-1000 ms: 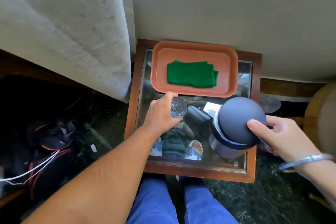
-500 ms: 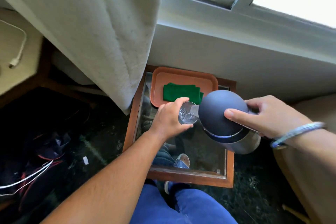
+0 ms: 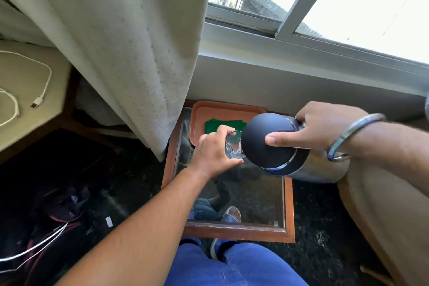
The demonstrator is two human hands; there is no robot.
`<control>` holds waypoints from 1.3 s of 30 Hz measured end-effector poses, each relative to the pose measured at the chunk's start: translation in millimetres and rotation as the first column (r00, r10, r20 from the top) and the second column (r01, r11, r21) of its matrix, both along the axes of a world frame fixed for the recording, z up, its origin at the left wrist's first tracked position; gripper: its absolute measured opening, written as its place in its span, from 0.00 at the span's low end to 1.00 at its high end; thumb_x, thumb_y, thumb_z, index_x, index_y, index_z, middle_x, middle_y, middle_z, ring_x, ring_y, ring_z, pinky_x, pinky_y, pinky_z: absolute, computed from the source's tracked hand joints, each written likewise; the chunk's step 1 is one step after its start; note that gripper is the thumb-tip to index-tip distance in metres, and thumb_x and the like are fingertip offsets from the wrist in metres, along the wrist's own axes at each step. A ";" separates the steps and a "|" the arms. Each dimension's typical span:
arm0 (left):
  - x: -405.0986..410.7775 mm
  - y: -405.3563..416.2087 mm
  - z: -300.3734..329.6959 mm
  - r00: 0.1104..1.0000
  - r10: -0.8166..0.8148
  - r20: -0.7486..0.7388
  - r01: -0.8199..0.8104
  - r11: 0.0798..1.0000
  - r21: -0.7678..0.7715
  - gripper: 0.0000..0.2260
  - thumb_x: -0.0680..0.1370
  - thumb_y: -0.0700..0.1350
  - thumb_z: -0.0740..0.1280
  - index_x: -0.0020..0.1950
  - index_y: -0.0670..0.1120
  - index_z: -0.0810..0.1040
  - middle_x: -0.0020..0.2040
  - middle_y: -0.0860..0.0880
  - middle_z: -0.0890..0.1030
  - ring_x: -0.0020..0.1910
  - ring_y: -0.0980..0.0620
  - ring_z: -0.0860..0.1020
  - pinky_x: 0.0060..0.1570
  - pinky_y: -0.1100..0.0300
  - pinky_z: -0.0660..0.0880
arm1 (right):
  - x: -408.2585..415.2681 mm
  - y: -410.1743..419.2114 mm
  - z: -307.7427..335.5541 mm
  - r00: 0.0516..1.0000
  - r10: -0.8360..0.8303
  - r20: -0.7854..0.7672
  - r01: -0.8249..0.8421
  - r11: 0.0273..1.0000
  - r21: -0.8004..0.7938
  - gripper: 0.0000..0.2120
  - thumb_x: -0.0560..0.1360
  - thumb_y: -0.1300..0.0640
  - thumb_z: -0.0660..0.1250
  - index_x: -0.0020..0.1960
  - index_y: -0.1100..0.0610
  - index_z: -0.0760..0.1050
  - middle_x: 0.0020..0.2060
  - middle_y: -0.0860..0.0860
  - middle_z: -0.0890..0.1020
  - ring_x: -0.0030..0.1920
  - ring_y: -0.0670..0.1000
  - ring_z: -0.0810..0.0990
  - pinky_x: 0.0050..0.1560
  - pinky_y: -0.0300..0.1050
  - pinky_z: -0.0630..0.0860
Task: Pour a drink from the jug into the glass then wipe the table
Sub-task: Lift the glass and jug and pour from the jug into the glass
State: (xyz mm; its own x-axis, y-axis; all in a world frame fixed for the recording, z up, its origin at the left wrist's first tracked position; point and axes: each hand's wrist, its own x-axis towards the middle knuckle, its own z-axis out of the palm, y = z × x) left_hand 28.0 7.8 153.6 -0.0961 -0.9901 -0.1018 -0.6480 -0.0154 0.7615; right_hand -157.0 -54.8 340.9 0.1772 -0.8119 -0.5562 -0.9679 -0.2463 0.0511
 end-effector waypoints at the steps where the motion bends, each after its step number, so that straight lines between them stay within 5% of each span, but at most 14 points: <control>1: 0.3 -0.2 1.5 1.000 0.000 -0.010 0.000 1.000 0.001 0.34 0.64 0.58 0.80 0.65 0.50 0.72 0.56 0.53 0.82 0.54 0.49 0.80 0.58 0.50 0.74 | 2.0 -0.7 2.0 1.000 0.003 -0.008 -0.003 1.000 0.000 0.51 0.43 0.10 0.44 0.29 0.57 0.73 0.23 0.51 0.76 0.26 0.55 0.76 0.31 0.46 0.68; 39: -8.9 0.3 3.3 0.997 0.037 -0.064 -0.042 0.995 -0.091 0.33 0.65 0.60 0.77 0.64 0.49 0.69 0.52 0.52 0.83 0.51 0.47 0.80 0.56 0.50 0.72 | 59.1 -28.3 53.7 0.924 0.236 -0.301 -0.264 0.963 -0.055 0.54 0.39 0.10 0.45 0.30 0.57 0.78 0.22 0.50 0.78 0.25 0.54 0.77 0.31 0.42 0.69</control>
